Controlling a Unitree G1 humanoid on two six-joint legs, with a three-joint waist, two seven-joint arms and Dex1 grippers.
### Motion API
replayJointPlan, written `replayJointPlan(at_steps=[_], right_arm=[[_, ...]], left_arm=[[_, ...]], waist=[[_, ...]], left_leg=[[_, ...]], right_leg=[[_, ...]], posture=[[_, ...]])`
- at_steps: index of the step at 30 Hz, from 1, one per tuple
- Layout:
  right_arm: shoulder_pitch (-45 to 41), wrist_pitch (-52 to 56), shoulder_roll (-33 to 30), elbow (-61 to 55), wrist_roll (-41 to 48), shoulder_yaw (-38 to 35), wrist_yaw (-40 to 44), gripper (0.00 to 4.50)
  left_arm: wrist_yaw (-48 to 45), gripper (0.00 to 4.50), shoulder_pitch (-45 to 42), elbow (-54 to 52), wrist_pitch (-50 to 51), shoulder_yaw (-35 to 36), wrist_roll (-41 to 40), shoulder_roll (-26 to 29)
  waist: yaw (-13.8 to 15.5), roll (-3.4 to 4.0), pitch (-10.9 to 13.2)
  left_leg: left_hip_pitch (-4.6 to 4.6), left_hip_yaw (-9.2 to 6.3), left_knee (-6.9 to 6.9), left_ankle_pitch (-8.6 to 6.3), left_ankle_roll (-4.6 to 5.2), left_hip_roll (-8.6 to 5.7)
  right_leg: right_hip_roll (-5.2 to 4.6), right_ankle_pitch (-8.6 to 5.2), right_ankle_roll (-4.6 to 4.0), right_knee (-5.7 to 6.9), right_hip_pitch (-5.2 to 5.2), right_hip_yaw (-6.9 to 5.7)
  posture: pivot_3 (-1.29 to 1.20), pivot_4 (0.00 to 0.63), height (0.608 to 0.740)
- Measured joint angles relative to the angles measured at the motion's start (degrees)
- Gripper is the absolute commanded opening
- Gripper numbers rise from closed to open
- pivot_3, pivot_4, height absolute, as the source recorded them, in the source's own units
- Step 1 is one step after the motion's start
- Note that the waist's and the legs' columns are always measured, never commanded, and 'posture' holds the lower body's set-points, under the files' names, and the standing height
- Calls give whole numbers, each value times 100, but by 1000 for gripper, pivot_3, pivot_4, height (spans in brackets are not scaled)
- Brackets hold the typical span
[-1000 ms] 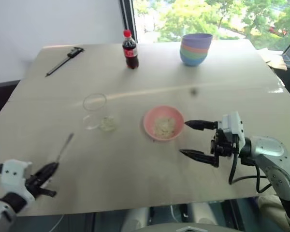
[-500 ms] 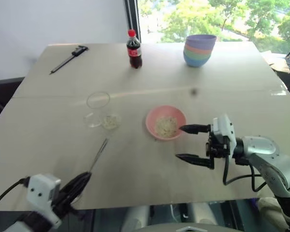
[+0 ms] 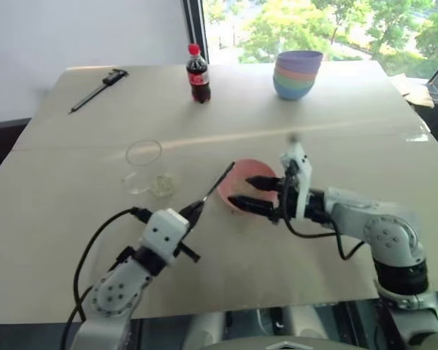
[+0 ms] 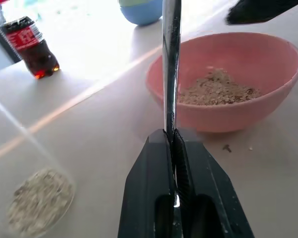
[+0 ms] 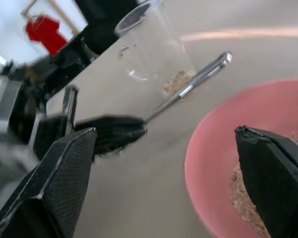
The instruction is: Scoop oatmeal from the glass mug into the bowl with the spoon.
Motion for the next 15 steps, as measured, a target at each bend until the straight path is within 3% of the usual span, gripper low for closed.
replayJointPlan(at_steps=[5,15], right_arm=[[-284,229,754,310,354,-267,-1007,4500],[-287,300,914,437,411,-373,-1389,4500]], left_arm=[[277,83,-104,235,-267,-307,199,-347],[250,83,-6,386,-516,-382,80,-442]], waist=[[1,1,-4],[-27,3,-4]], left_leg=[[-48,-1,4,5,-8,-8],[-58,2,10,12,-11,-19]], right_leg=[[-15,0,0,38,-63,0],[2,0,0,78,-94,7]], posture=[[0,150,740],[0,150,740]])
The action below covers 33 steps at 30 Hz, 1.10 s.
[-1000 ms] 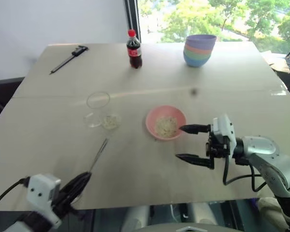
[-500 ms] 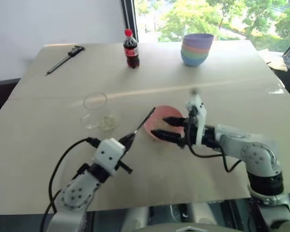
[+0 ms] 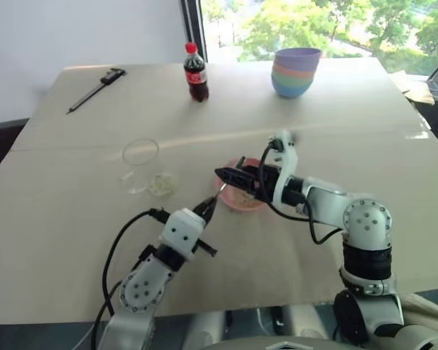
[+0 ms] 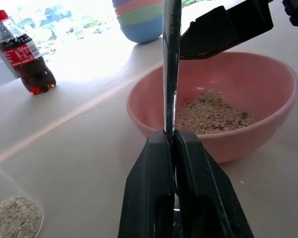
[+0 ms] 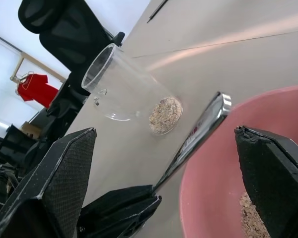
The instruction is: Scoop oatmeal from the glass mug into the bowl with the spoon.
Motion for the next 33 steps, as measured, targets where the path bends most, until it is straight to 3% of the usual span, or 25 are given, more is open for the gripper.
replayJointPlan(at_steps=[4,5,7,12,15,29,33], right_arm=[[-50,-40,61,138,-7,40,21,4500],[-83,-53,60,170,-14,45,38,4246],[-153,-102,57,188,-25,44,78,3639],[-191,-129,48,252,-38,39,126,1203],[-191,-129,36,274,-60,39,130,82],[-226,-127,-77,395,-156,101,266,82],[-392,-126,-70,555,-188,71,252,0]], left_arm=[[-69,83,2,178,-168,-16,-25,56],[-92,29,3,209,-215,-16,-34,75],[-125,0,11,261,-280,-15,-76,92],[-163,0,24,374,-439,-2,-158,120],[-165,0,33,425,-517,18,-217,124],[-177,0,59,537,-610,22,-282,133],[-175,1420,-52,537,-586,50,-352,130]], waist=[[-4,0,0],[-5,0,0],[-5,0,0],[-5,0,0],[-5,0,0],[-5,0,0],[-5,0,0]], left_leg=[[2,1,4,1,0,0],[2,1,4,1,0,-1],[1,1,4,1,0,-1],[1,1,4,1,-1,-1],[1,0,4,1,-1,-1],[1,1,5,1,-1,-1],[2,0,6,1,-1,-1]], right_leg=[[4,0,0,5,1,0],[4,0,0,5,1,0],[3,0,0,5,1,0],[3,0,0,4,1,0],[3,0,0,5,1,0],[3,0,0,5,1,0],[4,0,0,6,2,0]], posture=[[0,150,740],[0,150,740],[0,150,740],[0,150,740],[0,150,740],[0,150,740],[0,150,740]])
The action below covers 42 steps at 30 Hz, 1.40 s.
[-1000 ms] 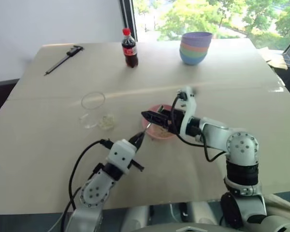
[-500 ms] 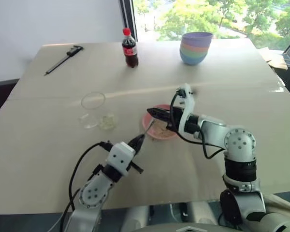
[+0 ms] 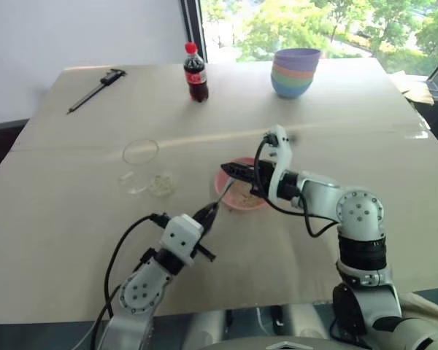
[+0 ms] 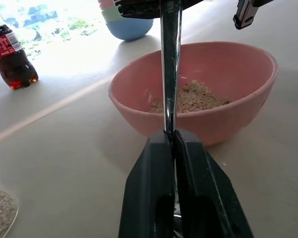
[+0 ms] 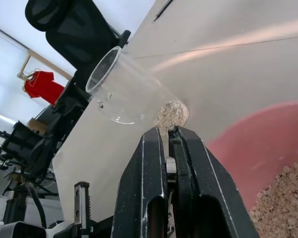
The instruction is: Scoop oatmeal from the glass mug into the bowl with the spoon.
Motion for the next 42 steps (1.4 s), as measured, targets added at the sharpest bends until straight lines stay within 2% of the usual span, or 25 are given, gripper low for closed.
replayJointPlan(at_steps=[1,5,12,18,24,27,30,42], right_arm=[[-28,6,2,69,2,-22,-18,0],[-117,79,27,199,108,-246,-134,0],[-332,228,8,376,456,-764,-435,0],[-358,316,-12,494,658,-911,-624,0],[-377,391,-39,600,990,-1068,-783,0],[-493,373,-45,689,1050,-1102,-875,0],[-504,364,-46,689,1091,-1103,-929,0],[-506,190,-66,680,1188,-1098,-1097,0]], left_arm=[[3,1857,-20,0,11,25,-1,0],[132,1857,205,-165,126,124,-1,-84],[882,1857,1659,-1255,-410,759,506,-477],[1769,1857,2017,-975,-1229,1590,1367,-771],[2075,1857,1329,-490,-1077,2309,1328,-769],[1942,1857,753,70,-805,2345,1234,-480],[1864,1857,393,403,-559,2322,1162,-447],[1677,1857,-437,829,-183,2344,670,-263]], waist=[[0,0,0],[-12,0,0],[-13,4,1],[3,5,1],[7,5,1],[-6,6,0],[-38,6,0],[-89,5,-1]], left_leg=[[0,0,0,0,0,0],[-3,2,0,0,0,0],[-4,4,-3,-2,1,5],[1,3,-1,-1,3,4],[-1,-2,4,0,3,2],[3,-2,8,0,3,1],[1,0,8,0,3,1],[-1,-6,8,0,2,2]], right_leg=[[0,0,0,0,0,0],[-2,0,0,-3,-1,4],[-9,-1,0,-11,-1,7],[1,-1,-1,-11,8,0],[4,0,0,-7,10,-8],[8,0,0,1,11,-8],[7,0,0,0,10,-6],[0,0,0,2,8,-8]], posture=[[0,150,740],[0,150,740],[0,150,740],[0,150,740],[0,150,740],[0,150,740],[0,150,740],[0,150,740]])
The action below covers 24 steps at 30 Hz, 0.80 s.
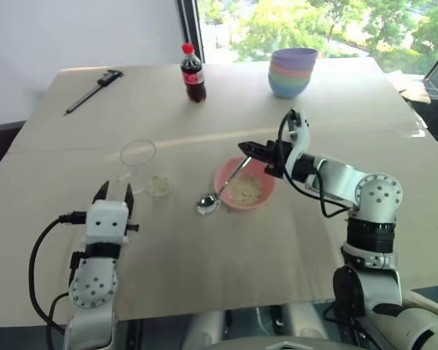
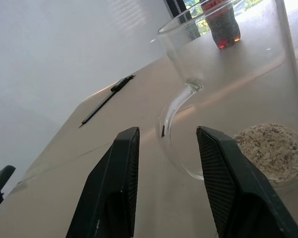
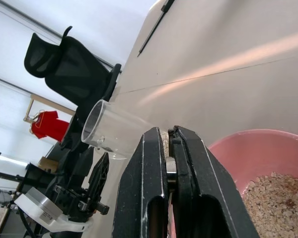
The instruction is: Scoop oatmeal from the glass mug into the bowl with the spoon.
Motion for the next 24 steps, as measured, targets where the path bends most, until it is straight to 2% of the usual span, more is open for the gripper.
replayJointPlan(at_steps=[9,12,14,15,24], right_arm=[[1,-144,-44,-6,6,47,-16,0],[1,-183,-77,-7,6,82,-10,0],[3,-192,-90,-7,5,110,-5,0],[4,-196,-95,-7,5,116,-2,0],[-113,-326,-197,8,1,152,37,0]], left_arm=[[-48,1857,-412,190,305,18,-316,76],[-69,1151,-407,190,329,17,-348,76],[-91,188,-402,190,331,20,-372,76],[-58,60,-408,194,342,45,-388,73],[-172,60,-479,201,528,14,-554,99]], waist=[[-16,0,0],[-16,0,0],[-16,0,0],[-16,0,0],[-14,1,1]], left_leg=[[-1,2,0,0,-1,-1],[-1,2,0,0,-1,-1],[-1,2,0,0,-1,-1],[-2,1,0,0,-1,-1],[-3,0,0,0,-1,-2]], right_leg=[[-3,0,0,-1,-1,3],[-4,0,0,-1,-2,2],[-4,0,0,-1,-2,3],[-4,0,0,0,-2,3],[-4,0,0,1,-4,2]], posture=[[0,150,740],[0,150,740],[0,150,740],[0,150,740],[0,150,740]])
